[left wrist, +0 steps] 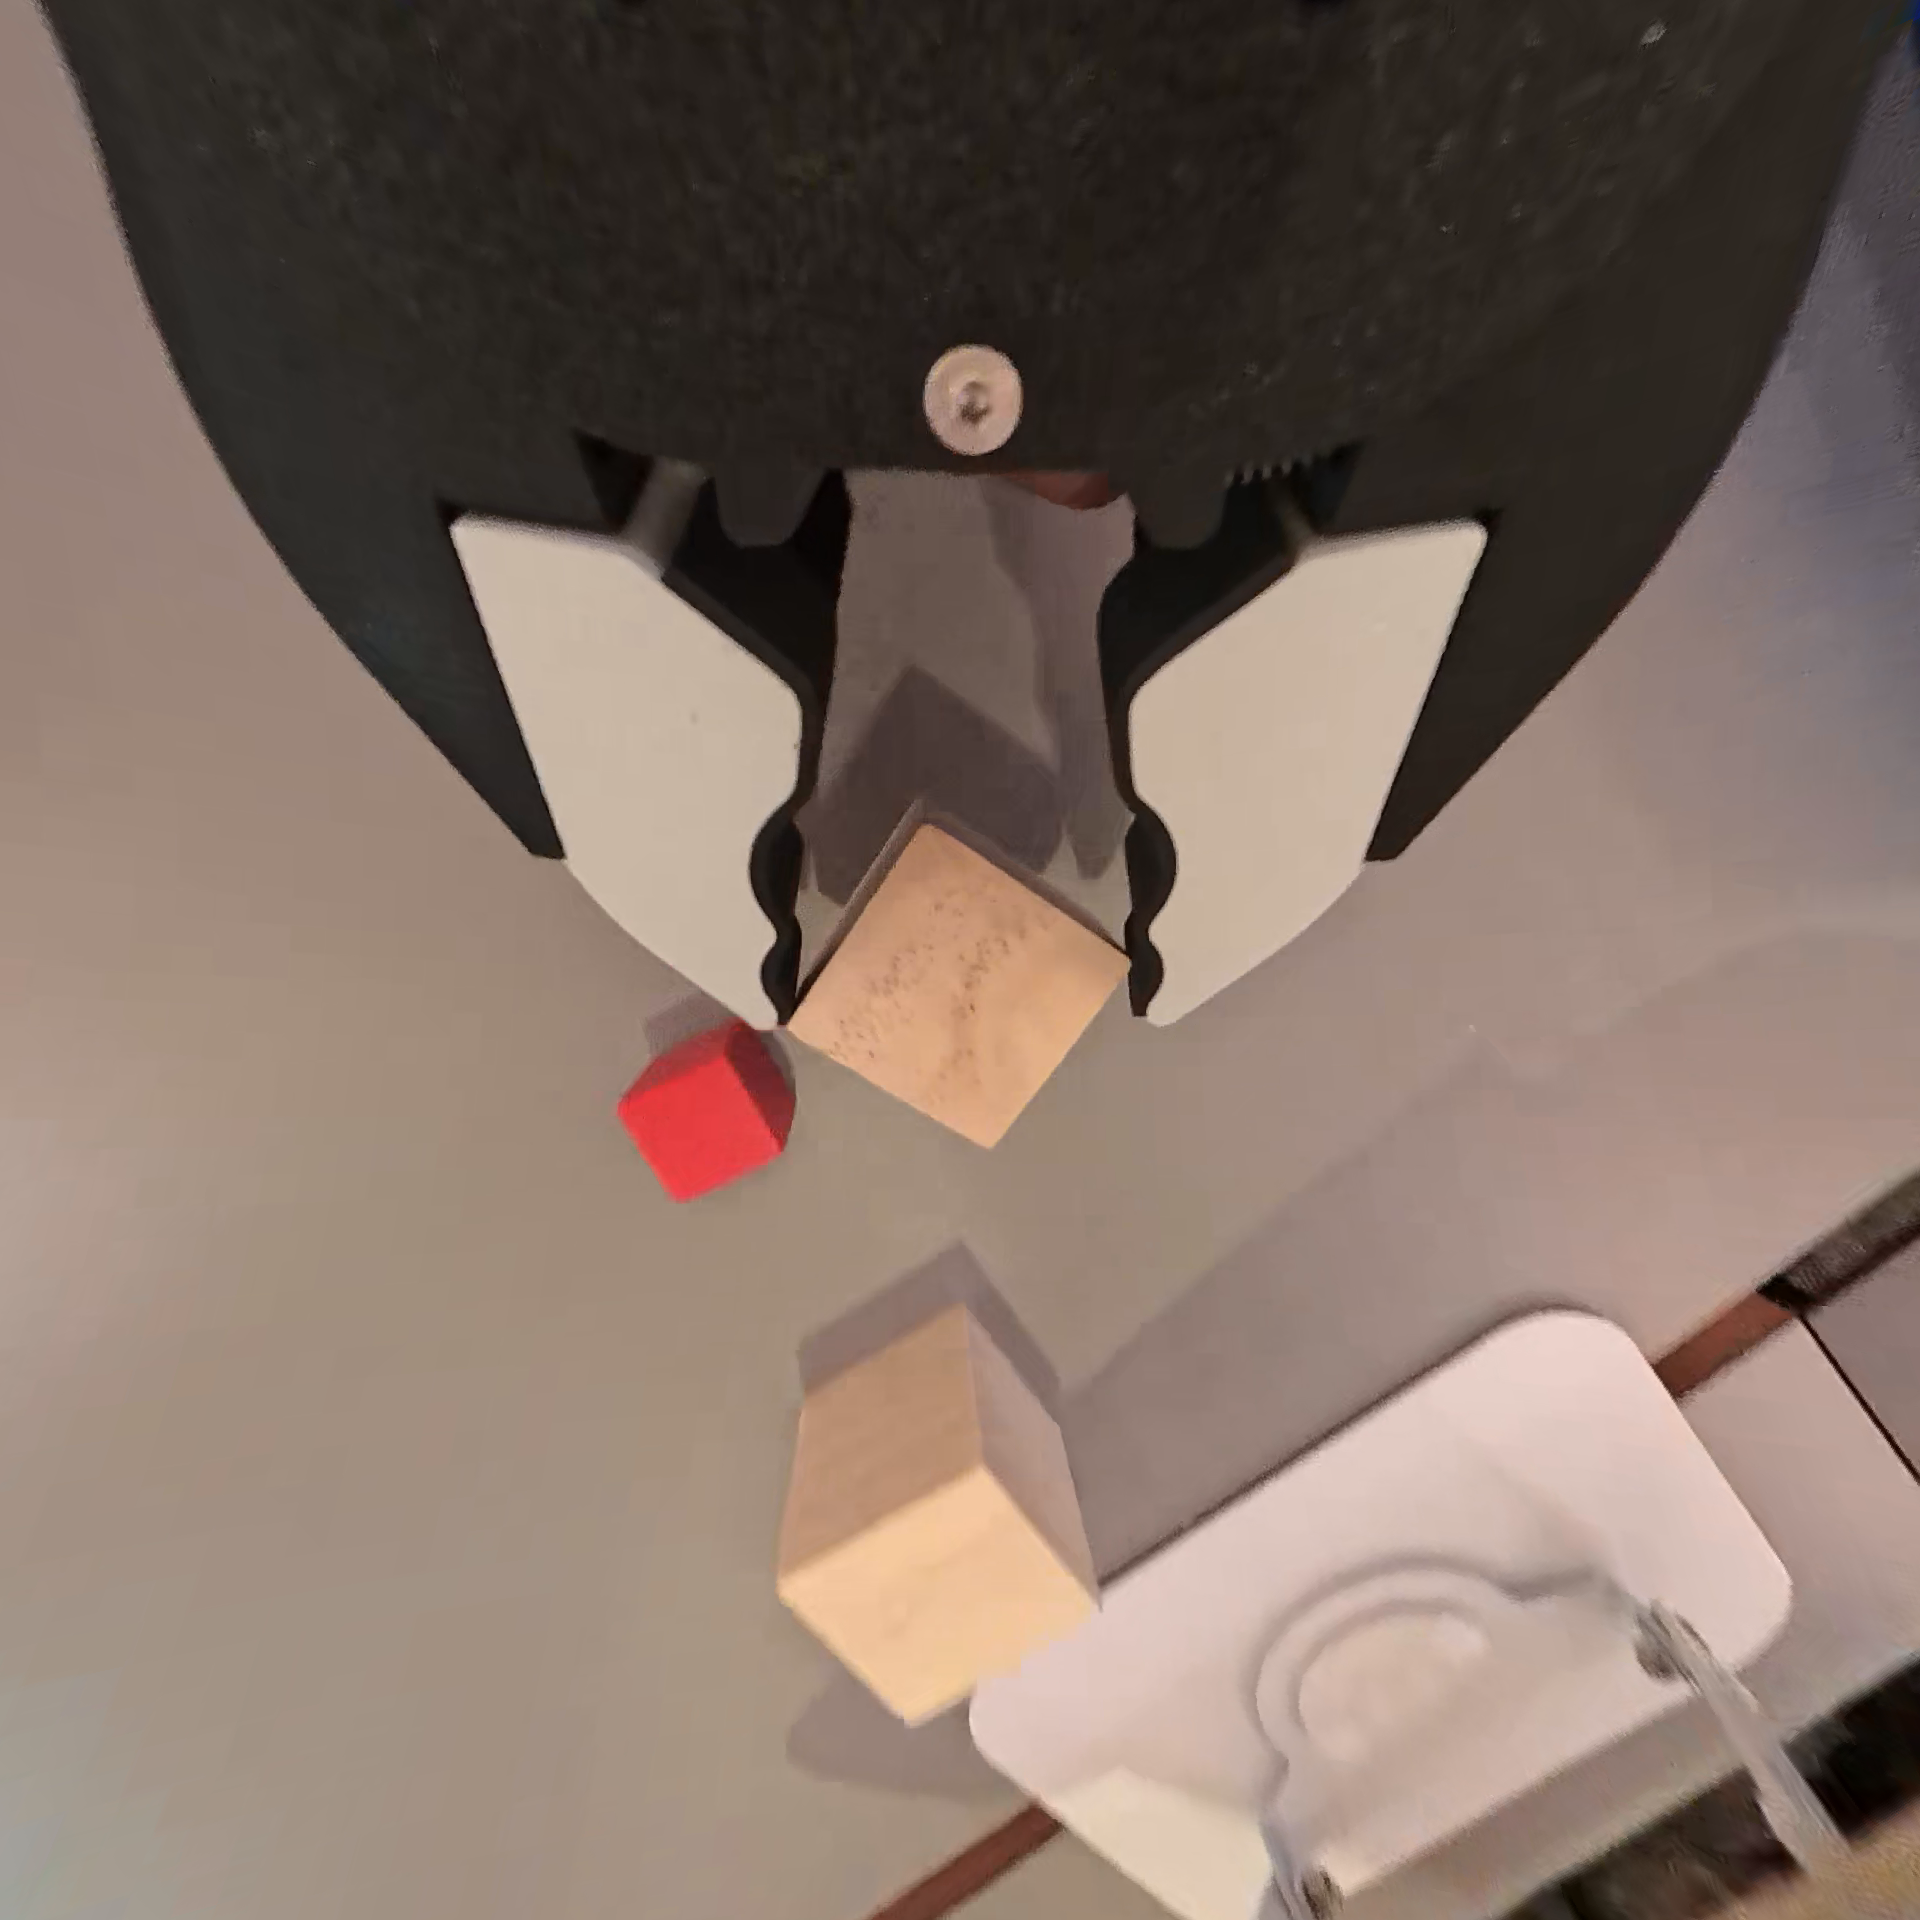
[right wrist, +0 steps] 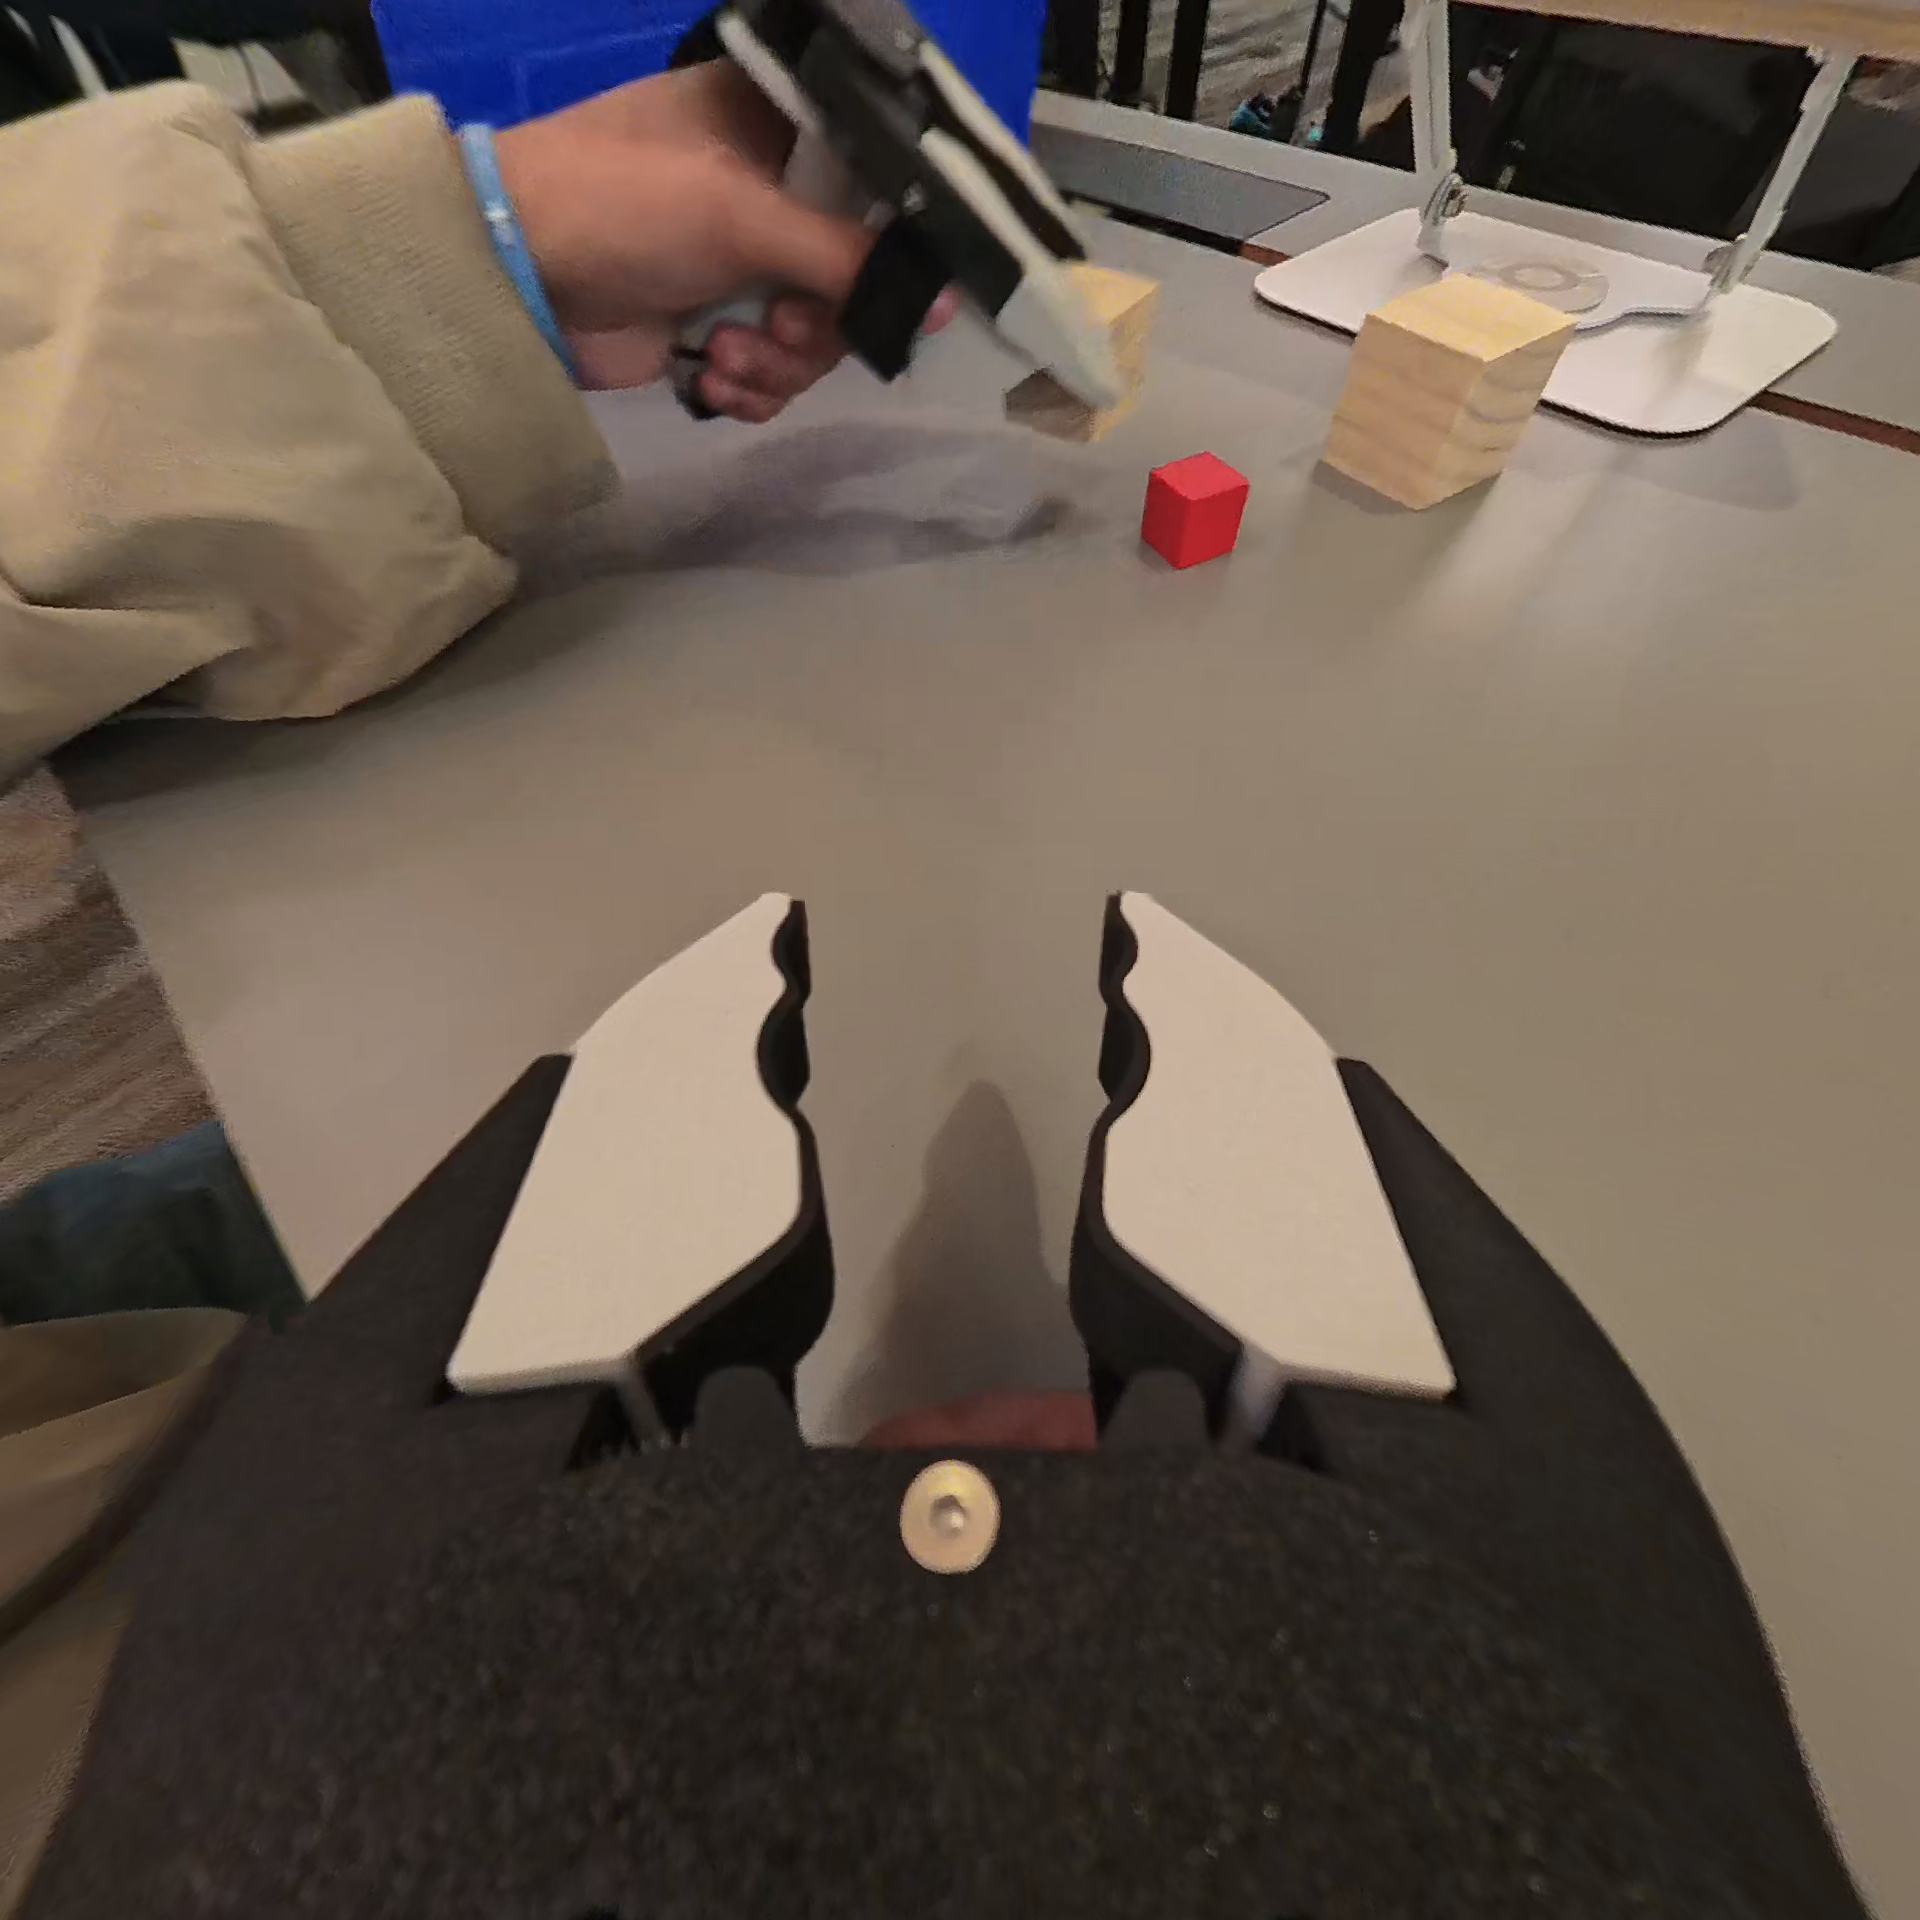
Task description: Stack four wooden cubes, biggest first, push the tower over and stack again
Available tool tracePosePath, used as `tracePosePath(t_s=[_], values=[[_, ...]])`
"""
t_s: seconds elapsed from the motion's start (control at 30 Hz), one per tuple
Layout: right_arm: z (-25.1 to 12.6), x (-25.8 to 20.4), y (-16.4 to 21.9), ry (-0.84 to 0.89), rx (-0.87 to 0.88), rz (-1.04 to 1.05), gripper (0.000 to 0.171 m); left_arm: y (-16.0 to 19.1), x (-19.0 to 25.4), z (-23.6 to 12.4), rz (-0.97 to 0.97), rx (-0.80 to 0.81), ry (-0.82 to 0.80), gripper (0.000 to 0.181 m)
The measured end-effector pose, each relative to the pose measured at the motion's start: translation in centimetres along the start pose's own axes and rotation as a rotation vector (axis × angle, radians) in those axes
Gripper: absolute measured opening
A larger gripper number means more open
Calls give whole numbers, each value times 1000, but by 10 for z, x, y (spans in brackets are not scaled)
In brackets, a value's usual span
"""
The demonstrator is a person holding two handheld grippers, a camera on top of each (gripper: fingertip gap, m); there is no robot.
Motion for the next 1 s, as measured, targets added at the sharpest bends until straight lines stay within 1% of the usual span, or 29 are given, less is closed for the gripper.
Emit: tracePosePath(t_s=[0.1,0.23,0.27,0.3,0.33,0.4,0.47,0.57,0.63,0.77,0.8,0.83,0.87,0.9,0.97,1.0], values=[[20,21,-12,7,-30,-43,55,18,7,0,7,-12,35,60],[68,69,-36,-21,-68,-81,59,26,11,0,-3,33,41,61],[83,78,-41,-48,-93,-74,62,27,13,-2,-5,28,58,64],[98,88,-47,-67,-123,-89,64,29,14,-5,3,20,69,80],[113,98,-55,-76,-144,-131,64,29,15,-9,20,24,63,91],[144,116,-68,-97,-204,-254,62,32,20,-24,62,24,72,91],[177,131,-74,-128,-305,-355,65,35,28,-46,74,38,77,93],[222,153,-76,-163,-443,-465,70,44,49,-87,33,81,105,87],[244,161,-73,-200,-543,-533,75,53,67,-114,-5,118,124,83],[269,170,-56,-255,-738,-605,79,66,106,-155,-78,244,147,74],[271,173,-49,-264,-790,-611,77,68,115,-161,-89,275,161,70],[273,175,-44,-270,-826,-616,68,69,123,-166,-87,287,177,68],[274,176,-44,-273,-834,-617,64,71,128,-169,-69,284,183,68],[275,177,-47,-264,-826,-613,63,73,130,-171,-42,273,174,69],[269,173,-61,-233,-768,-637,63,75,127,-173,-17,268,122,69],[262,164,-71,-244,-732,-638,63,76,125,-173,-27,271,121,69]])
Point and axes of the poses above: each gripper's, where its closed fingertips meet, z out along the fingers, y out of its underside, x = y × z across the jaws, the point moved 3 cm from there along -z, back along the fingers, and after that the axes turned 10 degrees about x, right-handed, at the moved point
